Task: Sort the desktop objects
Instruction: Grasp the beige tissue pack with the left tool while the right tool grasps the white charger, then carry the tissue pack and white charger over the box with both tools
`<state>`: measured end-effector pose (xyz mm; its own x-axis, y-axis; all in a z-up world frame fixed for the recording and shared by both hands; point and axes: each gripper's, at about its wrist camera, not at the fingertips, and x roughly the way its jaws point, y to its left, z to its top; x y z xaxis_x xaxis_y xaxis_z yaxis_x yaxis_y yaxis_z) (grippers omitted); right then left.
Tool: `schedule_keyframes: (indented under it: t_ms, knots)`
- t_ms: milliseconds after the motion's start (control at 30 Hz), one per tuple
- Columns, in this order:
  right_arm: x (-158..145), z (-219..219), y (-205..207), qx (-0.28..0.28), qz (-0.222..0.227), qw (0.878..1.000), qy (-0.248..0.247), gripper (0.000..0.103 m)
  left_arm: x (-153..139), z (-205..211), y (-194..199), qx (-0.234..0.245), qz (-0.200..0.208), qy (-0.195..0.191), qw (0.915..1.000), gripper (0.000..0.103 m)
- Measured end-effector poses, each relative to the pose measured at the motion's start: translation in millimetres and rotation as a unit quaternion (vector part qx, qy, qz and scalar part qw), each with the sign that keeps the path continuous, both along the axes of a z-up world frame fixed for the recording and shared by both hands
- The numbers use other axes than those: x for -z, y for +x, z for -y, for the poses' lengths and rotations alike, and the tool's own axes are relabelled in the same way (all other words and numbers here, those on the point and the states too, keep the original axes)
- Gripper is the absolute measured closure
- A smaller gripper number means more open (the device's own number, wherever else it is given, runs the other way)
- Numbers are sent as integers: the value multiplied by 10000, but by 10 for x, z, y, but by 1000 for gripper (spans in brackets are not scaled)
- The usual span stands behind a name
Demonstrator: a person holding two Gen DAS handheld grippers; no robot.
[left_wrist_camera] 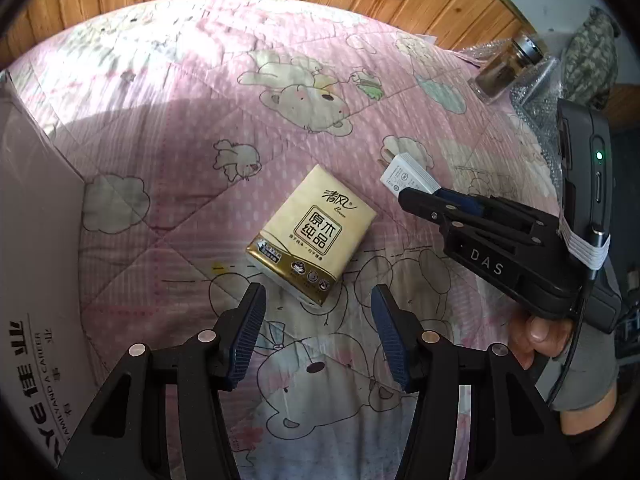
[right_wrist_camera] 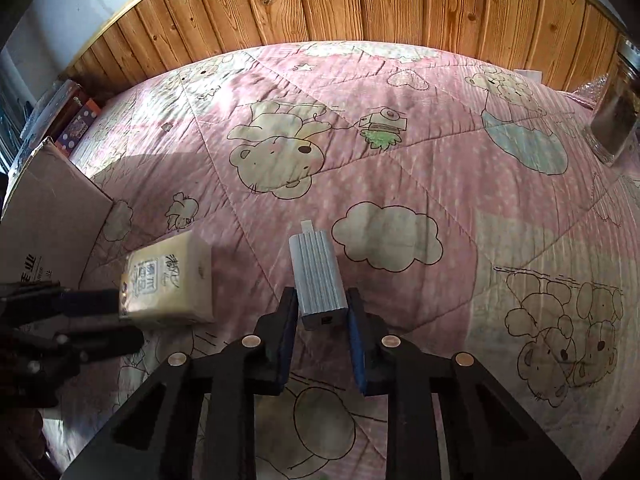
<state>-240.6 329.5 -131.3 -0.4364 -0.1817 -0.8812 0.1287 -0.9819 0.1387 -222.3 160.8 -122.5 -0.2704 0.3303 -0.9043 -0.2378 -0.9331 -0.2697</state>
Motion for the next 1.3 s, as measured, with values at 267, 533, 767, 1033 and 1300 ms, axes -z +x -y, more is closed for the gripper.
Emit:
schedule_keyframes:
  t_ms: [267,533,767,1033,1300]
  knots:
    - [-35,-53,-9,141,130,9997,-132,79,45,-480,-59,1081,-816,-1347,9816,45]
    - [-2,-70,-5,105,141,9997,-192,80,322,-351,-278,636,-487,-1136,9903,49]
    - [-130,-114,24,202,66,9980,-595,81,96,-315,-122,527,-619,-982,9918,50]
    - [-297,-44,156,187,-54,9940,-1080,81,-171,-298,209,410,-566,-681,9952,50]
    - [-497,110,495,180,-289,9907,-1317,81,-470,-171,570,159,-784,-744,9940,50]
